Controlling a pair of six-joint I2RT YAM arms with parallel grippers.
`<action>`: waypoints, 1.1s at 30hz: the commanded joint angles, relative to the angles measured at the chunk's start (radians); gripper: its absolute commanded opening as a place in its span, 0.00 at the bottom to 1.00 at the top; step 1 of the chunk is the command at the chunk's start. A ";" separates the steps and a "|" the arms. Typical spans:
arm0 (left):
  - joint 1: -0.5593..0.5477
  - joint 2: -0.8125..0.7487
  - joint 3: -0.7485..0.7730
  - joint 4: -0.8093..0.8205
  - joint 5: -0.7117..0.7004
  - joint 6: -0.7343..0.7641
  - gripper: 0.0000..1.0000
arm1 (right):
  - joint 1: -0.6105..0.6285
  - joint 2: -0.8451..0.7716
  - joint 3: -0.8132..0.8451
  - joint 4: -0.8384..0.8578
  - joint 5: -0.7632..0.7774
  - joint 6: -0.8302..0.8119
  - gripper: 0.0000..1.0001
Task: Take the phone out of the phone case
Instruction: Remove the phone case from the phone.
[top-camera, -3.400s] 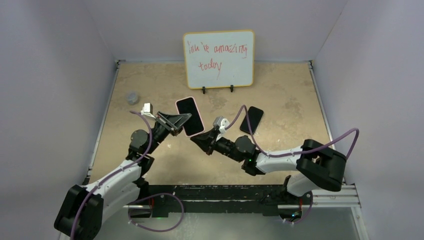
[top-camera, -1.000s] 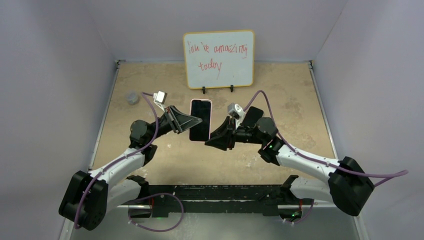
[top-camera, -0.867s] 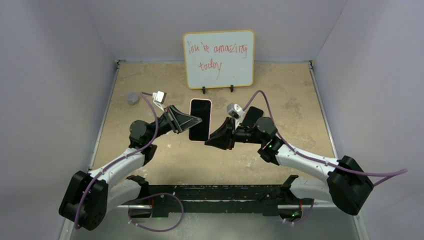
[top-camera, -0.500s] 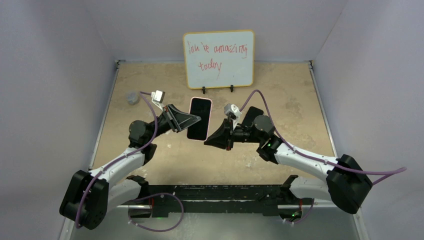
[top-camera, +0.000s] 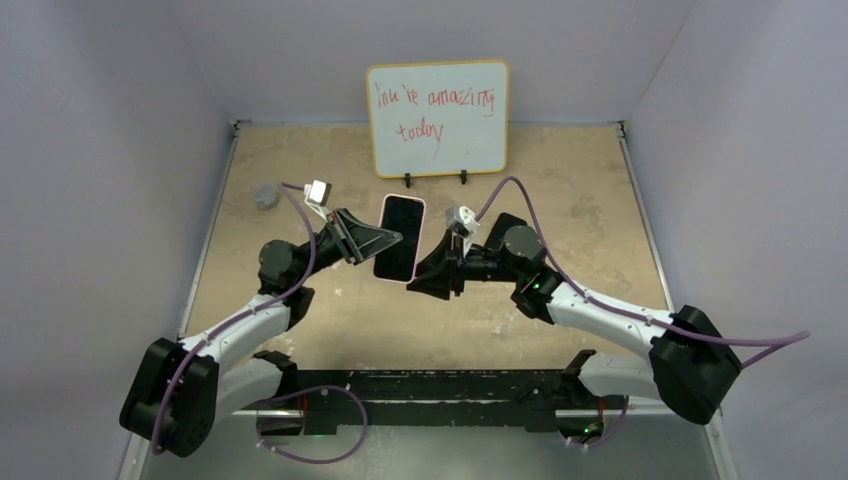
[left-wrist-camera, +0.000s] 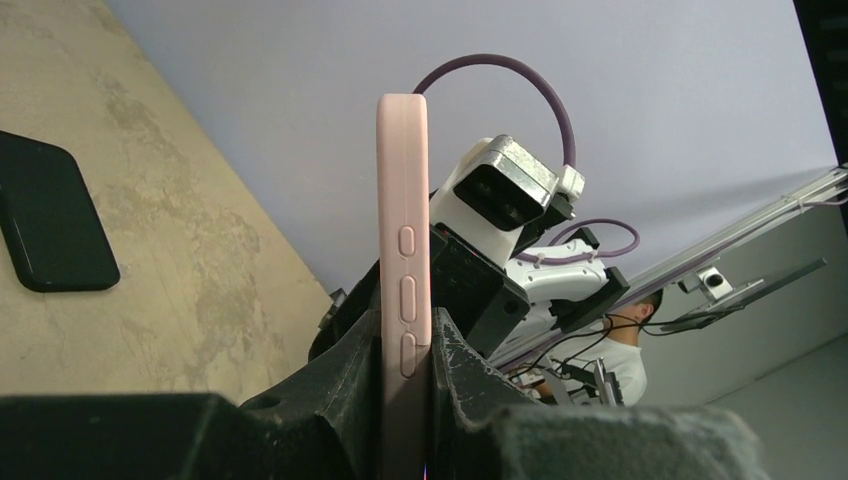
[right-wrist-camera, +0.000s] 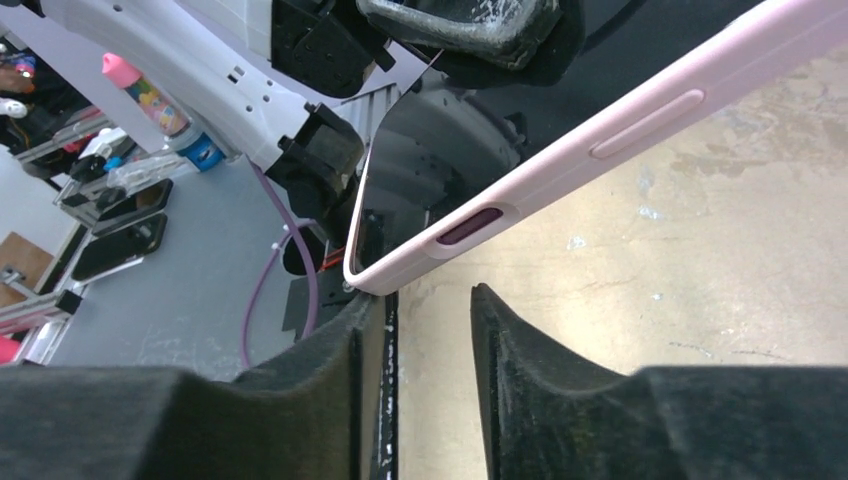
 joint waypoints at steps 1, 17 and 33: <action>-0.010 -0.005 0.045 0.074 0.015 0.054 0.00 | -0.002 -0.015 -0.004 0.103 -0.017 0.027 0.44; -0.010 -0.005 0.060 0.075 0.015 0.065 0.00 | -0.002 0.046 0.014 0.229 -0.080 0.113 0.42; -0.011 -0.003 0.027 0.068 0.002 -0.007 0.00 | -0.003 0.098 0.041 0.204 -0.069 0.025 0.09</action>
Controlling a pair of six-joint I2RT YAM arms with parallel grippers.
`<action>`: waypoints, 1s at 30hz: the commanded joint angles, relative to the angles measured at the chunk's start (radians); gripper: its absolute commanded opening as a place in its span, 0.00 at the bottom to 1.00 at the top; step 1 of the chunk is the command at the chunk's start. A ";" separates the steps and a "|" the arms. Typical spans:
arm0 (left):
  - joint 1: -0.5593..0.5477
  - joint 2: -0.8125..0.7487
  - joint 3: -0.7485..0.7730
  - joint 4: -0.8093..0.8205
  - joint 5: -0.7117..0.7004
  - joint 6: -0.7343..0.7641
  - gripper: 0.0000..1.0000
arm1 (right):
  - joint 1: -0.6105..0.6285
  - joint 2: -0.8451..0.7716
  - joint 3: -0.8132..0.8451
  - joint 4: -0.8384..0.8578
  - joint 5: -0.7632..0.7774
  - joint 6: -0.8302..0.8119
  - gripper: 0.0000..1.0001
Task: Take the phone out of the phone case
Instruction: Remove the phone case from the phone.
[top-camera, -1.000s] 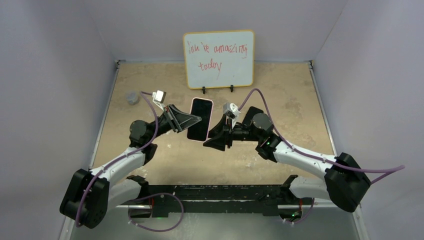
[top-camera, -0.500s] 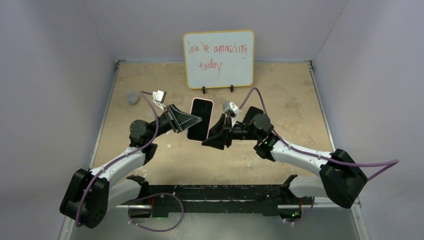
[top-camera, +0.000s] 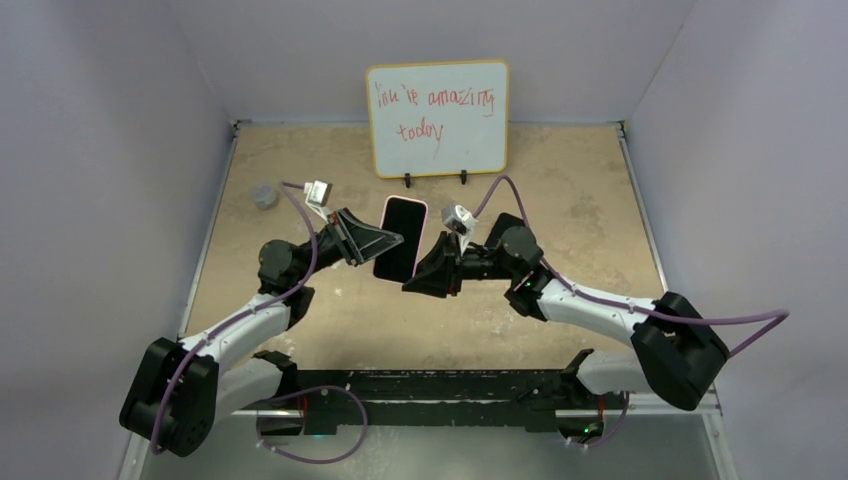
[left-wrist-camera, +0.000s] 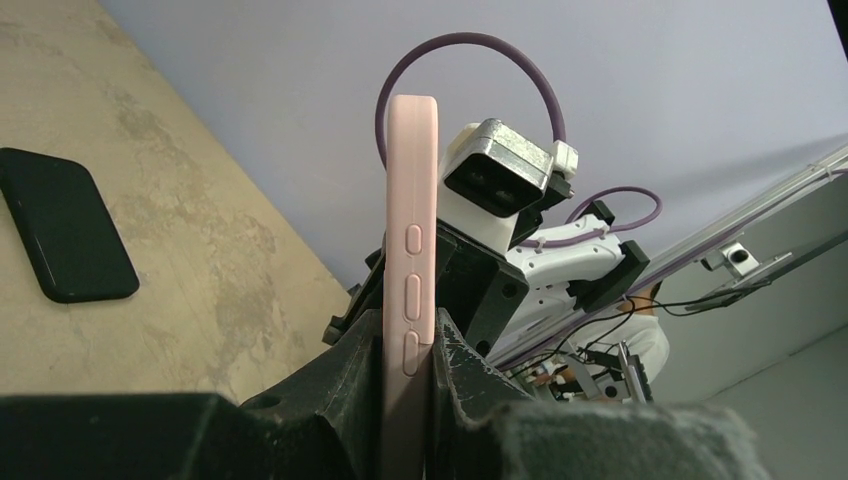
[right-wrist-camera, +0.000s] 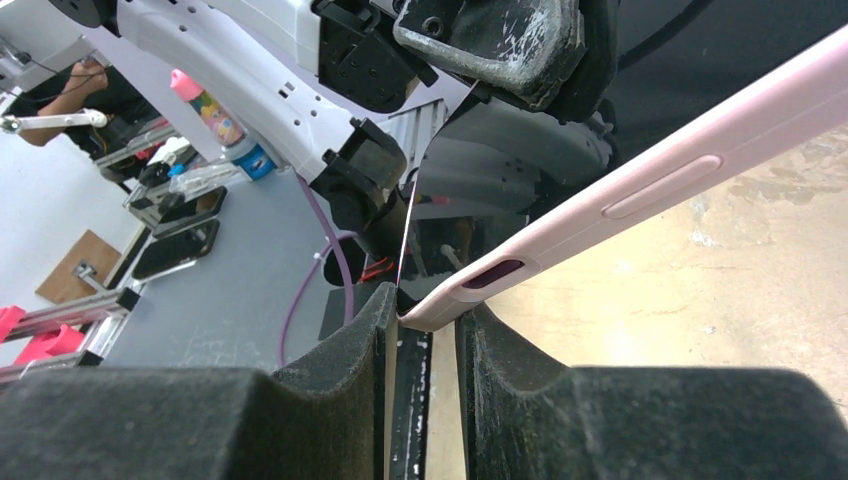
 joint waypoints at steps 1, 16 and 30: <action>-0.006 -0.006 0.018 0.063 -0.026 -0.073 0.00 | -0.002 0.014 0.057 0.008 0.010 -0.118 0.08; -0.023 -0.006 -0.026 0.097 -0.016 -0.157 0.00 | -0.002 0.016 0.111 -0.081 0.104 -0.232 0.00; -0.023 -0.020 -0.037 0.112 0.037 -0.204 0.00 | -0.002 -0.002 0.137 -0.122 0.095 -0.393 0.00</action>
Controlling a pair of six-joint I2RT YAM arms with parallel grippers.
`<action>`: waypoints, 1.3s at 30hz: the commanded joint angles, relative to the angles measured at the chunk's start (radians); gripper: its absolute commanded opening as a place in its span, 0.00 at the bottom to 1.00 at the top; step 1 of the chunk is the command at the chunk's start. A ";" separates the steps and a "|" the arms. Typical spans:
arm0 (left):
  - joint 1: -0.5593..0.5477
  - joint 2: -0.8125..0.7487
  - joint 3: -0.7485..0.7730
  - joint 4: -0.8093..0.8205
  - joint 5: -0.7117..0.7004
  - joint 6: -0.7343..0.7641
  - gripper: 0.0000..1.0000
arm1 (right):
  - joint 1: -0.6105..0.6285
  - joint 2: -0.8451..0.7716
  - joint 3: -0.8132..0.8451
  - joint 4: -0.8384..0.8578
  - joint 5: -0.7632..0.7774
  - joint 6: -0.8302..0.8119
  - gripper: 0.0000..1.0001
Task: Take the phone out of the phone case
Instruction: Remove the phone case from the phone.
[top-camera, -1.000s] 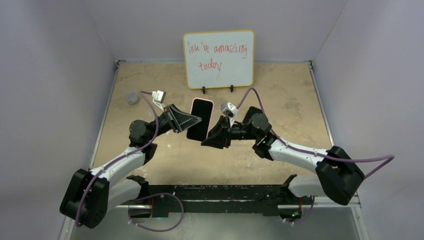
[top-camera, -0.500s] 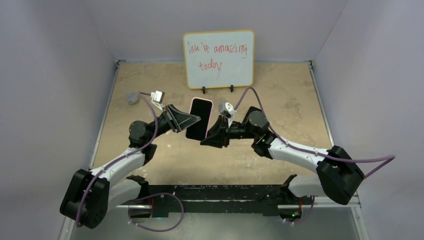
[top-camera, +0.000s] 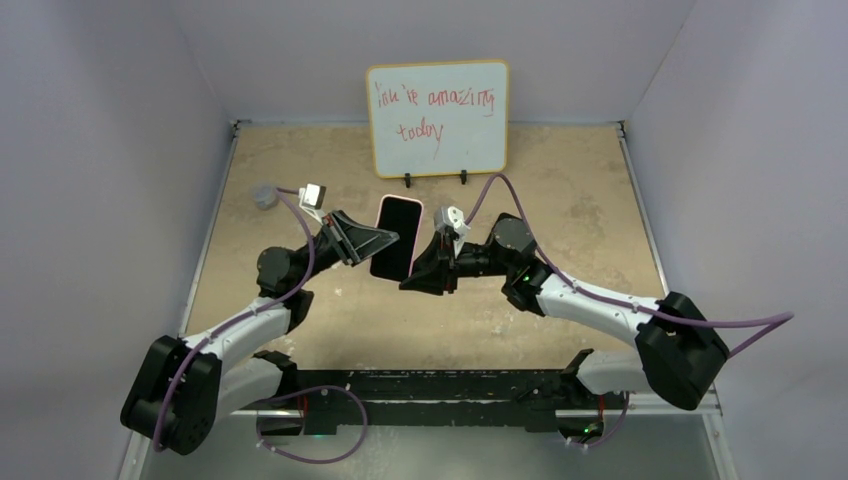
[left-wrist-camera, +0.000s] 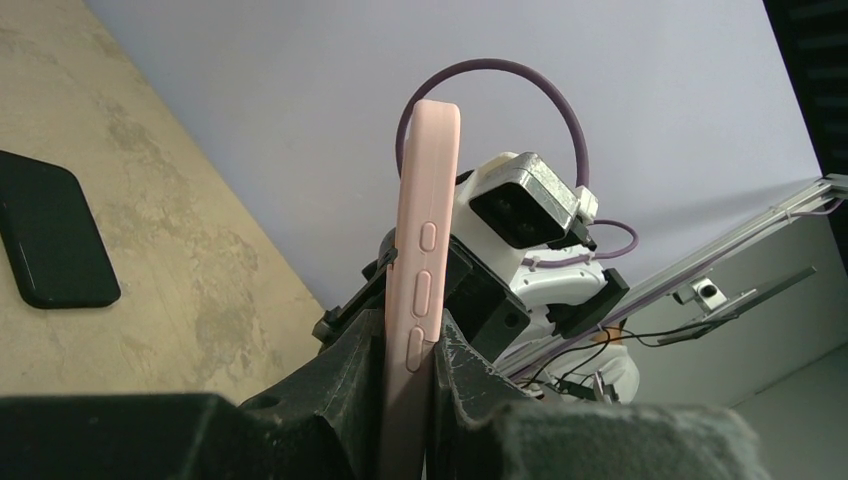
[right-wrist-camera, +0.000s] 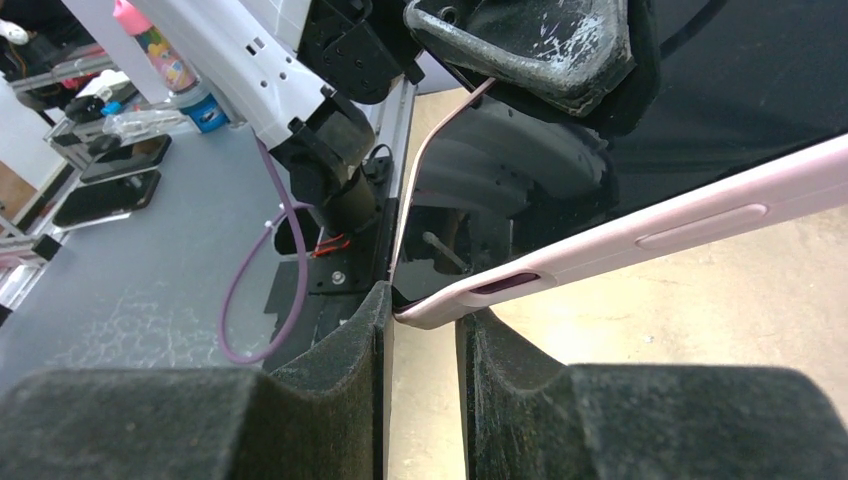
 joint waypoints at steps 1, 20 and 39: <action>-0.030 -0.032 0.010 0.014 0.086 -0.107 0.00 | -0.004 -0.007 0.070 0.031 0.098 -0.181 0.00; -0.031 -0.067 0.028 -0.138 0.102 -0.015 0.00 | -0.004 -0.012 0.084 0.030 0.140 -0.280 0.00; -0.031 -0.110 0.043 -0.324 0.085 0.110 0.00 | -0.006 -0.022 0.076 0.014 0.564 -0.146 0.00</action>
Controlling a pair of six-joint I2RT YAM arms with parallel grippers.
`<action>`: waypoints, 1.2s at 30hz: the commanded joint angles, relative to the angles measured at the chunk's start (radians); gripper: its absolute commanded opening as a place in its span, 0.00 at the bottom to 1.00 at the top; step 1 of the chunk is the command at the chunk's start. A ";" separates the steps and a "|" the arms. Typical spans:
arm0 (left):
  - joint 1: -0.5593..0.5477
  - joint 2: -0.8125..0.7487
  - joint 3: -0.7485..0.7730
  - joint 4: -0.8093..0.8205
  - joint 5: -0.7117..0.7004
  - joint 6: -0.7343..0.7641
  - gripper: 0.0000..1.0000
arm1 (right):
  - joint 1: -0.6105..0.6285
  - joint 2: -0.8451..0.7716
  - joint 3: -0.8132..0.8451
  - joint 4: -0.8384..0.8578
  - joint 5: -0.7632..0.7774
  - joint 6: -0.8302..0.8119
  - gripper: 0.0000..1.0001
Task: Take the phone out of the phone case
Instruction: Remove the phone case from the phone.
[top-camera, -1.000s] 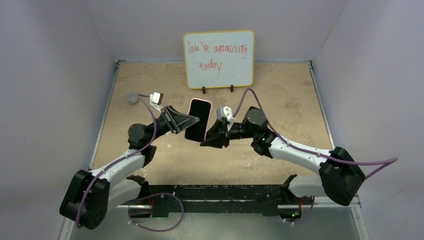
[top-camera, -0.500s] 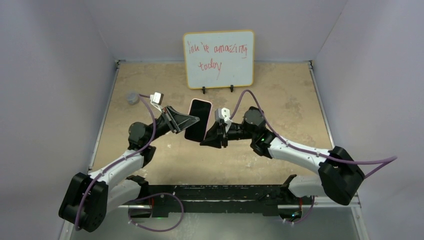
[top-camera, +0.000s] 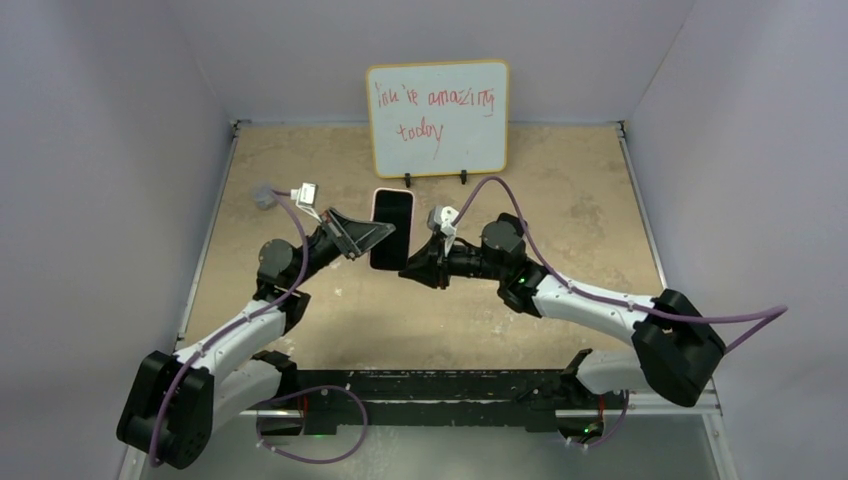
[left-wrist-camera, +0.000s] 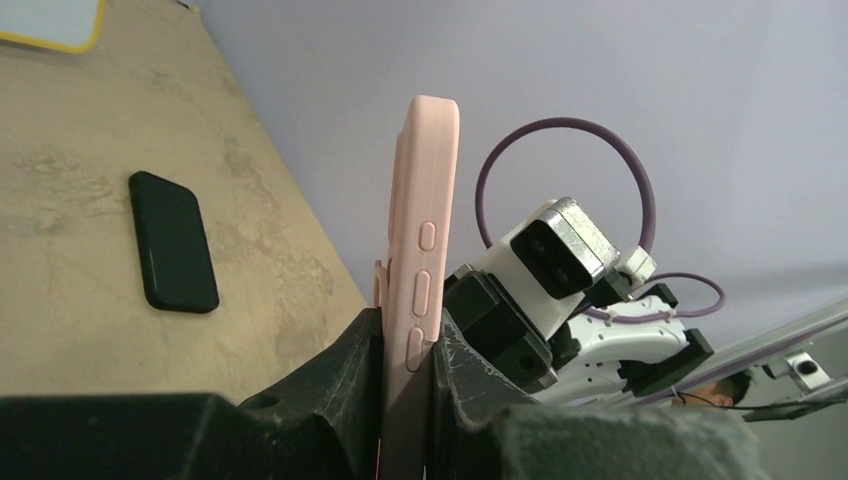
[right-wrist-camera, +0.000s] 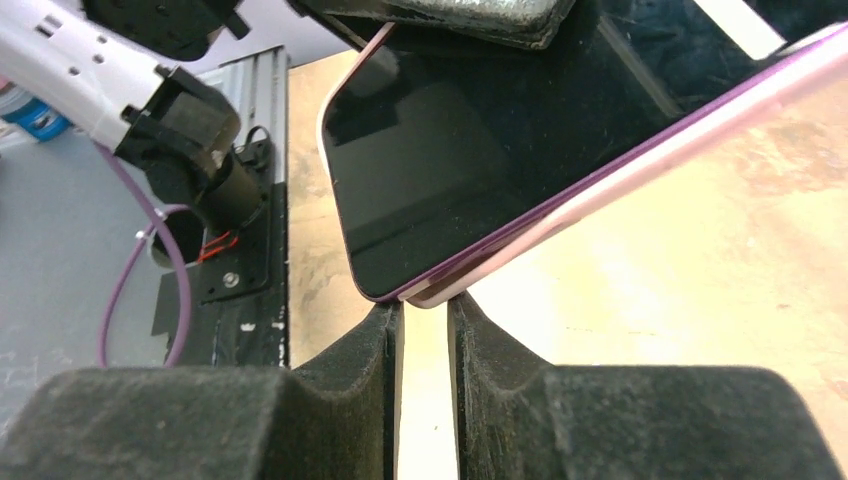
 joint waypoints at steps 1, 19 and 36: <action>-0.043 -0.047 0.032 -0.098 0.172 -0.012 0.00 | -0.033 -0.056 0.067 0.120 0.325 -0.021 0.00; -0.043 -0.067 0.026 -0.174 0.155 0.055 0.00 | -0.081 -0.060 0.117 0.042 0.427 0.035 0.00; -0.041 -0.153 -0.060 -0.133 -0.201 0.023 0.00 | -0.089 -0.168 -0.052 0.030 0.547 0.221 0.41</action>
